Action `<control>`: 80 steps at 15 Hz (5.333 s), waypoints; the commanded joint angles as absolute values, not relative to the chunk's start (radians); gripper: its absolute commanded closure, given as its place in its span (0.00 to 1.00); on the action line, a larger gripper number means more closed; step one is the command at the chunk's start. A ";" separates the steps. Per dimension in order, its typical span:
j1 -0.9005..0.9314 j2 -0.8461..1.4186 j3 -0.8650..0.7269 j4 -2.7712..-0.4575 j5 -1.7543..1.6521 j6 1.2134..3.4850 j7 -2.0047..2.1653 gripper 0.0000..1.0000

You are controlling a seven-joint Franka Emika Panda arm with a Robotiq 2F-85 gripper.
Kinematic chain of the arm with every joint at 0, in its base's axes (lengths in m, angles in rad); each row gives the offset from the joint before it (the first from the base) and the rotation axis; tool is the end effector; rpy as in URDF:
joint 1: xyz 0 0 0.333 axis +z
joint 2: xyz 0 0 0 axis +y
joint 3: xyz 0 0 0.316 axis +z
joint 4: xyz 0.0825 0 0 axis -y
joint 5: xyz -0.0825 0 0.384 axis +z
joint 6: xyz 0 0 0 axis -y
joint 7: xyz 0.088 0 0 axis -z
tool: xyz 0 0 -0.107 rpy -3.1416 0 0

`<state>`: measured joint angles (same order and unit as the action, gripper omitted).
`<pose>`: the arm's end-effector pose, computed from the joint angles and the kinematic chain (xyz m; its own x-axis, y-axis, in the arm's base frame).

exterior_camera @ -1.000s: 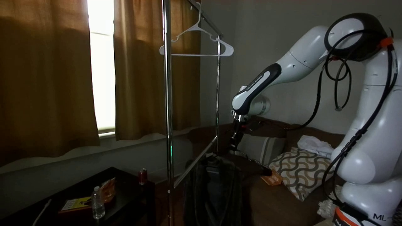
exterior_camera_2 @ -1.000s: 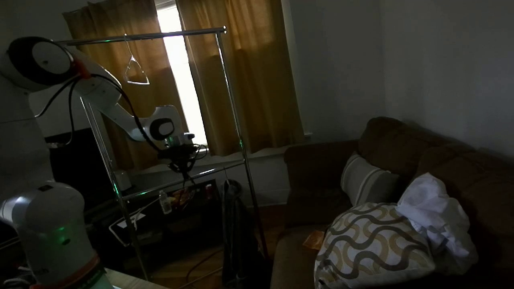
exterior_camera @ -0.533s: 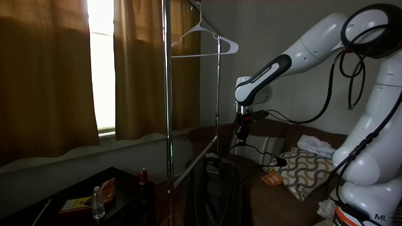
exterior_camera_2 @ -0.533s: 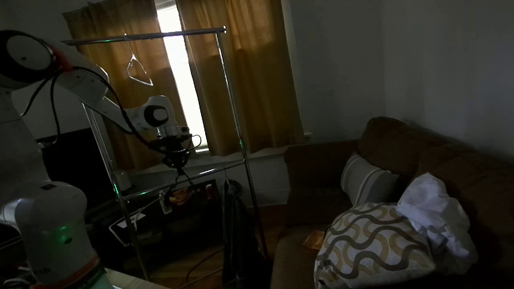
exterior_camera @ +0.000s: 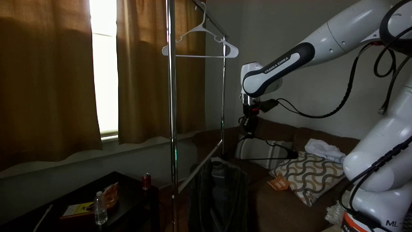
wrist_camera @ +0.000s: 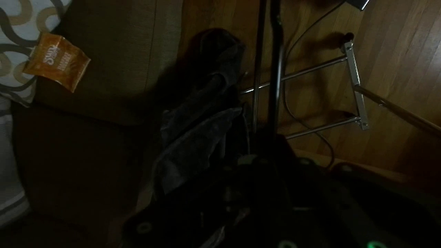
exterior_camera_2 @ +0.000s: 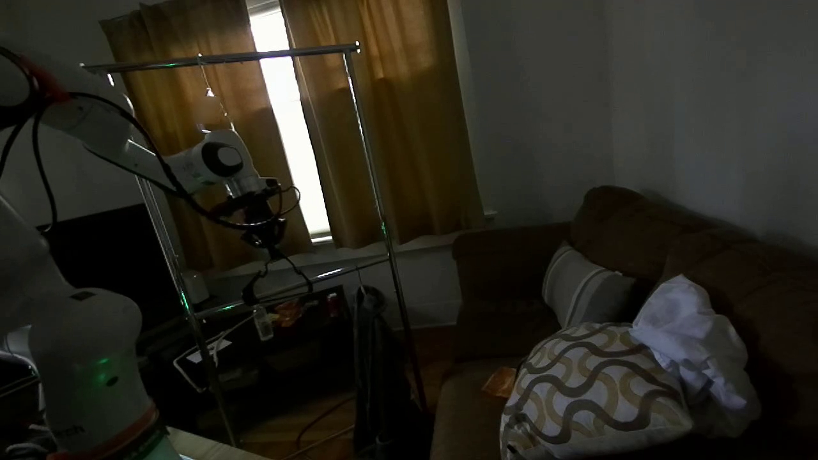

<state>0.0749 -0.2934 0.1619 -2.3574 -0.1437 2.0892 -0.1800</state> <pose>0.4446 0.1022 0.4445 0.8873 0.4609 -0.0172 0.4567 -0.8729 0.1716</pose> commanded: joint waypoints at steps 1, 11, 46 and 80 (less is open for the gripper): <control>0.094 -0.400 0.176 -2.396 -0.191 2.022 -0.055 0.98; 0.105 -0.369 0.160 -2.358 -0.184 2.028 -0.054 0.92; 0.129 -0.333 0.062 -1.882 -0.207 2.332 -0.406 0.98; 0.192 -0.107 0.005 -1.377 0.225 2.319 -0.830 0.92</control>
<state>0.1920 -0.1072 0.0048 -1.3767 0.2246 2.3192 -0.8297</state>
